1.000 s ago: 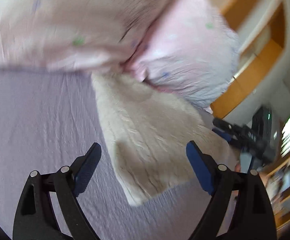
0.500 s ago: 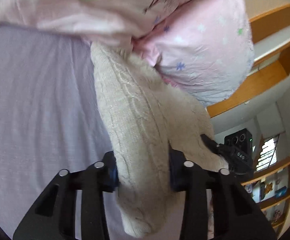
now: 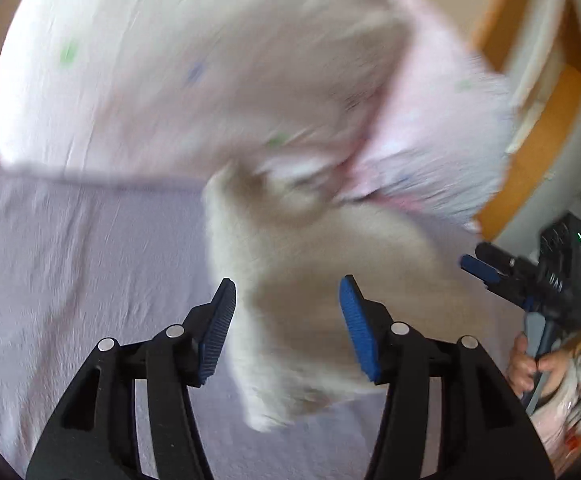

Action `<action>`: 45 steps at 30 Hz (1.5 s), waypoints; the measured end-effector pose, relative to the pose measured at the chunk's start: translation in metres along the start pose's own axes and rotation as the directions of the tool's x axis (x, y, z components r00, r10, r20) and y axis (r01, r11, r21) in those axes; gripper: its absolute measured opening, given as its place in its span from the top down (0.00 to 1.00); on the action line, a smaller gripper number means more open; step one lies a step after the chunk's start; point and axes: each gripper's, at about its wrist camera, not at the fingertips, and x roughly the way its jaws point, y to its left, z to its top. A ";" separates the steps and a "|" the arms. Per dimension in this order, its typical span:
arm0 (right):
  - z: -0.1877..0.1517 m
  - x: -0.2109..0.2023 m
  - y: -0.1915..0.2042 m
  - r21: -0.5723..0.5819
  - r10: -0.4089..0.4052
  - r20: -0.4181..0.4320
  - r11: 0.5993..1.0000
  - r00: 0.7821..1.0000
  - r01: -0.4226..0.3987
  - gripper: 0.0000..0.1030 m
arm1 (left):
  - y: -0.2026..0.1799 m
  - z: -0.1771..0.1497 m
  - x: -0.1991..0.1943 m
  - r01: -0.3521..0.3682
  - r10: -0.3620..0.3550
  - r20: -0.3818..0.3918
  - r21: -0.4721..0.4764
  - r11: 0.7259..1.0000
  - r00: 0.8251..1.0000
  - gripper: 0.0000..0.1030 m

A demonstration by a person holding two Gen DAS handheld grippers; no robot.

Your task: Fold small clothes

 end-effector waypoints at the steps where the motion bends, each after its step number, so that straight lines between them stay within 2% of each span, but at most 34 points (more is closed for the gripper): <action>1: -0.001 0.003 0.009 -0.010 0.023 -0.019 1.000 1.000 -0.024 0.29 | -0.011 -0.002 -0.006 0.021 -0.022 0.015 0.030 0.999 1.000 0.35; 2: -0.007 0.010 0.021 -0.027 0.044 -0.064 0.999 0.997 -0.046 0.28 | -0.021 -0.004 -0.006 0.048 -0.048 -0.002 0.050 0.998 0.999 0.33; 4: -0.016 0.033 0.026 -0.025 0.013 -0.152 1.000 0.988 -0.017 0.26 | -0.034 -0.011 0.009 0.061 -0.057 -0.076 0.061 0.996 0.995 0.31; 5: -0.021 0.044 0.022 -0.008 -0.019 -0.190 1.000 0.982 0.018 0.24 | -0.036 -0.015 0.019 0.042 -0.035 -0.112 0.061 0.997 0.993 0.30; 6: -0.031 0.063 0.010 0.034 -0.068 -0.263 0.996 0.962 0.079 0.23 | -0.036 -0.019 0.030 0.011 -0.001 -0.145 0.066 0.998 0.989 0.29; 7: -0.035 0.075 0.001 0.065 -0.070 -0.297 0.994 0.952 0.093 0.23 | -0.035 -0.025 0.038 -0.026 0.039 -0.162 0.083 0.996 0.986 0.29; 8: -0.037 0.070 -0.001 0.063 -0.058 -0.244 0.995 0.968 0.076 0.23 | -0.042 -0.029 0.040 -0.069 0.088 -0.141 0.131 0.989 0.986 0.29; 9: -0.037 0.060 0.002 0.069 -0.068 -0.242 0.994 0.968 0.087 0.24 | -0.048 -0.032 0.036 -0.095 0.118 -0.139 0.157 0.983 0.983 0.29; 11: -0.039 0.037 0.010 0.045 -0.111 -0.200 0.991 0.974 0.122 0.23 | -0.056 -0.035 0.020 -0.108 0.132 -0.132 0.177 0.978 0.982 0.28; 12: -0.042 0.021 0.021 0.000 -0.146 -0.151 0.989 0.978 0.148 0.14 | -0.058 -0.039 0.008 -0.108 0.132 -0.127 0.184 0.977 0.983 0.23; 13: -0.041 0.014 0.024 -0.024 -0.172 -0.122 0.985 0.977 0.170 0.06 | -0.057 -0.044 -0.002 -0.127 0.152 -0.125 0.187 0.974 0.981 0.13; 15: -0.057 -0.007 0.043 -0.092 -0.283 -0.051 0.956 0.958 0.278 0.02 | -0.058 -0.054 -0.009 -0.189 0.211 -0.102 0.196 0.962 0.972 0.04; 17: -0.076 -0.004 0.053 -0.150 -0.368 -0.048 0.922 0.928 0.358 0.02 | -0.056 -0.068 -0.013 -0.222 0.246 -0.097 0.203 0.954 0.965 0.03; 20: -0.105 0.005 0.059 -0.225 -0.412 -0.079 0.895 0.908 0.386 0.02 | -0.048 -0.088 -0.008 -0.287 0.316 -0.121 0.207 0.935 0.941 0.01; 22: -0.112 0.020 0.056 -0.250 -0.464 -0.096 0.868 0.881 0.430 0.02 | -0.041 -0.098 -0.003 -0.323 0.355 -0.148 0.203 0.924 0.923 0.01; 23: -0.119 0.026 0.056 -0.265 -0.504 -0.105 0.845 0.858 0.464 0.02 | -0.038 -0.101 -0.002 -0.328 0.360 -0.152 0.200 0.923 0.920 0.01; 25: -0.121 0.038 0.055 -0.271 -0.548 -0.119 0.820 0.828 0.504 0.02 | -0.032 -0.105 0.001 -0.348 0.379 -0.155 0.198 0.917 0.912 0.01; 27: -0.121 0.055 0.050 -0.257 -0.553 -0.143 0.822 0.821 0.509 0.02 | -0.027 -0.107 0.004 -0.356 0.387 -0.166 0.190 0.915 0.907 0.01; 34: -0.127 0.060 0.050 -0.269 -0.591 -0.150 0.796 0.793 0.542 0.02 | -0.021 -0.110 0.007 -0.352 0.382 -0.196 0.171 0.920 0.903 0.01; 36: -0.128 0.061 0.054 -0.286 -0.610 -0.151 0.780 0.778 0.557 0.02 | -0.022 -0.111 0.006 -0.354 0.384 -0.197 0.170 0.919 0.902 0.01; 37: -0.129 0.063 0.056 -0.302 -0.628 -0.150 0.764 0.763 0.570 0.02 | -0.022 -0.111 0.006 -0.355 0.385 -0.197 0.171 0.919 0.902 0.01; 45: -0.129 0.063 0.056 -0.295 -0.632 -0.149 0.762 0.760 0.576 0.02 | -0.021 -0.111 0.007 -0.354 0.384 -0.196 0.172 0.919 0.902 0.01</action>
